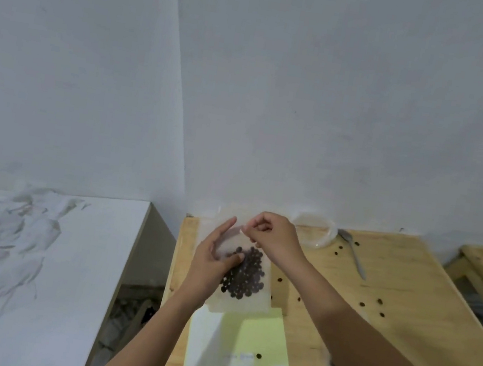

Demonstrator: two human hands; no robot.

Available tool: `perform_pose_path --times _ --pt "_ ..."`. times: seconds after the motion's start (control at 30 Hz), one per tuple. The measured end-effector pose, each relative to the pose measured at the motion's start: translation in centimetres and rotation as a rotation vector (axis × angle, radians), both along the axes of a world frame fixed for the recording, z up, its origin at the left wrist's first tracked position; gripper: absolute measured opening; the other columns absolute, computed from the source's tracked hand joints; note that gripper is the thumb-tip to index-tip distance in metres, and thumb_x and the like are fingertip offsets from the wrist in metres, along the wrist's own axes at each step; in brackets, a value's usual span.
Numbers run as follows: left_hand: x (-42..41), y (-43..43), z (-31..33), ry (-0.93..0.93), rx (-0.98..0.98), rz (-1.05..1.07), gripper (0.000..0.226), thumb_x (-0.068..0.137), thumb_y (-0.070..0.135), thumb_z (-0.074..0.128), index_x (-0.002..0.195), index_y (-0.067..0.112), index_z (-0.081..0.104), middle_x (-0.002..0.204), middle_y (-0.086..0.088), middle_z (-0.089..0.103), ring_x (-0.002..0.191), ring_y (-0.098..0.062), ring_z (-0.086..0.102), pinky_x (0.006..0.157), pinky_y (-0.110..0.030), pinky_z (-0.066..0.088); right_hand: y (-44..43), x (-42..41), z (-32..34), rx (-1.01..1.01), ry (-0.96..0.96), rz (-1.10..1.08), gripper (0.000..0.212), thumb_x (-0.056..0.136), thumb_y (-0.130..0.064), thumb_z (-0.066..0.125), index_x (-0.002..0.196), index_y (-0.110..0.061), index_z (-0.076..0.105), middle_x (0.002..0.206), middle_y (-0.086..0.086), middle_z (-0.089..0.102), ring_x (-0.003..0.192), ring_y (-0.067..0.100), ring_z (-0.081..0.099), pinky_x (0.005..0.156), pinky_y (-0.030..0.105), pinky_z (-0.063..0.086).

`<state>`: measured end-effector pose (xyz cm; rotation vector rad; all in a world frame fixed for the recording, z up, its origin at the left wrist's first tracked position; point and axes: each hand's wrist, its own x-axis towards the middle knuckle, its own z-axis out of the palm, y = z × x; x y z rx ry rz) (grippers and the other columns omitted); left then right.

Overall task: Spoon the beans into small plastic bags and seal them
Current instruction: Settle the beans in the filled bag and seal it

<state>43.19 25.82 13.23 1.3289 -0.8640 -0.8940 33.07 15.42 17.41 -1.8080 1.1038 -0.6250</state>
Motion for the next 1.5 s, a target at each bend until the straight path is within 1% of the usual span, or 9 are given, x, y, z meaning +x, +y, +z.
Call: perform_pose_path --times 0.57,0.67,0.77,0.93,1.03,1.13,1.23,1.37,1.5 --pt "-0.7 0.0 1.6 -0.053 -0.016 0.030 0.063 0.086 -0.007 0.060 0.136 0.027 0.043 0.128 0.005 0.054 0.097 0.012 0.060 0.081 -0.009 0.048 -0.2 1.0 1.0 -0.091 0.118 0.009 0.008 0.079 -0.020 0.072 0.079 -0.012 0.068 0.066 -0.006 0.057 0.058 0.002 0.051 0.050 0.005 0.038" --pt "-0.8 0.1 1.3 -0.029 -0.013 0.040 0.063 0.086 -0.007 0.060 0.137 0.027 0.042 0.131 0.005 0.053 0.096 0.006 0.063 0.088 -0.016 0.050 0.0 1.1 1.1 -0.154 0.186 0.010 0.013 0.077 -0.024 0.074 0.078 -0.013 0.066 0.067 -0.006 0.058 0.061 0.004 0.053 0.055 0.013 0.040" --pt "-0.9 0.3 1.2 0.004 -0.023 0.075 0.063 0.085 -0.009 0.060 0.136 0.024 0.043 0.128 0.008 0.054 0.085 0.011 0.063 0.080 -0.012 0.050 -0.4 1.0 0.9 -0.268 0.309 -0.058 0.038 0.069 -0.041 0.077 0.089 -0.017 0.056 0.093 -0.003 0.052 0.086 0.014 0.052 0.075 0.032 0.047" --pt "-0.1 -0.1 1.3 -0.018 -0.048 0.096 0.062 0.081 -0.008 0.065 0.130 0.028 0.050 0.119 0.012 0.057 0.099 0.009 0.059 0.081 -0.011 0.048 -0.8 0.6 0.3 0.264 -0.131 -0.119 0.057 0.066 -0.030 0.084 0.107 -0.020 0.045 0.112 0.005 0.056 0.103 0.021 0.057 0.083 0.031 0.047" --pt "0.6 -0.9 1.3 -0.045 -0.029 0.133 0.054 0.080 0.005 0.070 0.123 0.035 0.056 0.118 0.009 0.060 0.112 -0.003 0.056 0.092 -0.021 0.046 -1.1 0.8 -0.2 0.251 -0.272 -0.150 0.043 0.073 -0.017 0.078 0.103 -0.021 0.047 0.097 0.010 0.068 0.090 0.025 0.065 0.081 0.035 0.050" --pt "1.1 -2.2 1.5 0.044 -0.010 0.228 0.037 0.081 0.015 0.073 0.114 0.026 0.061 0.106 -0.001 0.066 0.090 -0.018 0.070 0.080 -0.028 0.055 -1.2 1.3 -0.6 0.190 -0.260 -0.125 0.038 0.077 -0.014 0.074 0.101 -0.023 0.046 0.092 0.009 0.068 0.080 0.020 0.059 0.068 0.025 0.047" --pt "2.0 -3.7 1.3 0.065 -0.010 0.318 0.023 0.086 0.004 0.065 0.106 0.014 0.062 0.095 -0.005 0.064 0.065 -0.012 0.068 0.062 -0.020 0.054 -1.6 1.9 -1.1 0.160 -0.227 -0.082 0.034 0.081 -0.011 0.069 0.102 -0.023 0.045 0.082 0.004 0.061 0.067 0.015 0.051 0.057 0.017 0.042" --pt "4.0 -5.5 0.1 0.065 0.044 0.339 0.024 0.089 -0.001 0.053 0.108 0.013 0.059 0.077 -0.012 0.063 0.065 -0.020 0.066 0.062 -0.028 0.056 -3.0 2.3 -2.0 0.224 -0.197 0.003 0.042 0.077 -0.004 0.069 0.106 -0.025 0.046 0.094 -0.005 0.061 0.076 0.015 0.059 0.066 0.021 0.047" --pt "6.3 -7.4 -1.4 0.129 0.110 0.296 0.031 0.093 0.006 0.052 0.120 0.020 0.051 0.102 -0.012 0.065 0.077 -0.017 0.071 0.065 -0.025 0.054 -4.1 3.2 -4.8 0.230 -0.093 -0.005 0.045 0.074 -0.014 0.077 0.105 -0.026 0.047 0.106 -0.005 0.055 0.094 0.014 0.058 0.077 0.025 0.049"
